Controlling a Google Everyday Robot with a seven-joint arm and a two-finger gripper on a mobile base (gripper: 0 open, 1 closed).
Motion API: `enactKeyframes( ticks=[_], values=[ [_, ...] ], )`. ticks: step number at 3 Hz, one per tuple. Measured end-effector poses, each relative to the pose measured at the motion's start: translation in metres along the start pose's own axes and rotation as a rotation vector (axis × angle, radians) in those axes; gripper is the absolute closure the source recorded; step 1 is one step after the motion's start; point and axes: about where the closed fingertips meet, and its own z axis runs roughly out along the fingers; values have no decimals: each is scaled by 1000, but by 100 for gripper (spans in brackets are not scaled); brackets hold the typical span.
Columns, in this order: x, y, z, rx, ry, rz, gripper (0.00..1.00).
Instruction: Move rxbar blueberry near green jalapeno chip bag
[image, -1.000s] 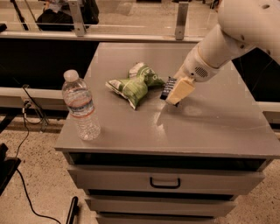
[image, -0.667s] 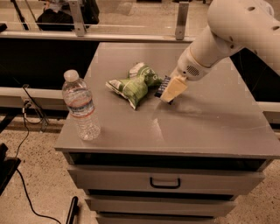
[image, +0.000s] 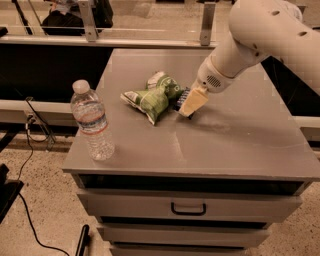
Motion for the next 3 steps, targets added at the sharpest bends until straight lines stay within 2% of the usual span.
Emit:
enactKeyframes(
  ticks=[1, 2, 3],
  values=[
    [-1, 1, 2, -3, 1, -1, 12],
    [-1, 2, 3, -5, 2, -2, 0],
    [-1, 2, 3, -6, 2, -3, 0]
  ],
)
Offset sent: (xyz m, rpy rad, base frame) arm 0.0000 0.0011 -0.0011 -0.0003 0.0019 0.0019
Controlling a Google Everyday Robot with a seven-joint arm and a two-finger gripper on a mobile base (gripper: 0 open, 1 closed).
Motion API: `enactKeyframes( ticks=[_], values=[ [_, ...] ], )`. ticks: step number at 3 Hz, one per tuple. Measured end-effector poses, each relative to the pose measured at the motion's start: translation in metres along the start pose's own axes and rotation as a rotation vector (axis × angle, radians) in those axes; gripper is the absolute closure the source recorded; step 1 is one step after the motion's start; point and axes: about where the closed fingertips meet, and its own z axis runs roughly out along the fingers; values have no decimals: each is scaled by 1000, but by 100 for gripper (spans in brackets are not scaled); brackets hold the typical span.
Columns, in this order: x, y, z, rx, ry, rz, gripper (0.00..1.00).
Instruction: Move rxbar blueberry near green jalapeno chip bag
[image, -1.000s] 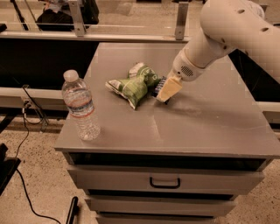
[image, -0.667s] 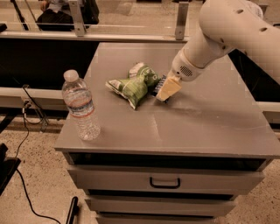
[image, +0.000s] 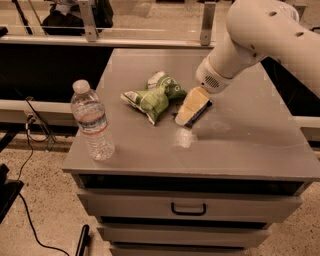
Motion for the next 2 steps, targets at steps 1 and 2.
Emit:
enactKeyframes(
  ticks=[1, 2],
  values=[
    [8, -12, -15, -6, 3, -22, 0],
    [30, -34, -41, -9, -3, -31, 0]
  ],
)
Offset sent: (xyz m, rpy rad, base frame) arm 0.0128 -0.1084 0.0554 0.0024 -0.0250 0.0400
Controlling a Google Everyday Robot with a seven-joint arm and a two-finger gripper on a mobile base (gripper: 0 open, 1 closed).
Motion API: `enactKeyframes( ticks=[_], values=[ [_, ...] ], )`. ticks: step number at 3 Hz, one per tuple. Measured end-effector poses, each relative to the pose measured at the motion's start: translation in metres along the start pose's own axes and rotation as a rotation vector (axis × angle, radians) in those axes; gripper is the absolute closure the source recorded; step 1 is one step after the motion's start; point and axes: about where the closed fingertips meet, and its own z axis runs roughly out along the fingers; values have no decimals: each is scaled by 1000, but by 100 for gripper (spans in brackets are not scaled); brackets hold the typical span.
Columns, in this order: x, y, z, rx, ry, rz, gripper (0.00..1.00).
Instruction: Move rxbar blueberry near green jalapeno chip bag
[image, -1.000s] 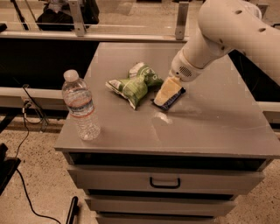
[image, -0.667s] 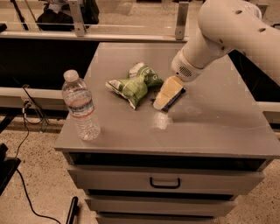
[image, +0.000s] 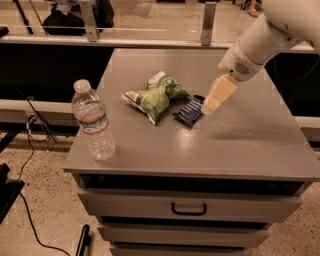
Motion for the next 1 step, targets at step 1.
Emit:
enactKeyframes(
  ticks=[1],
  values=[
    [20, -18, -25, -5, 6, -14, 0]
  ],
)
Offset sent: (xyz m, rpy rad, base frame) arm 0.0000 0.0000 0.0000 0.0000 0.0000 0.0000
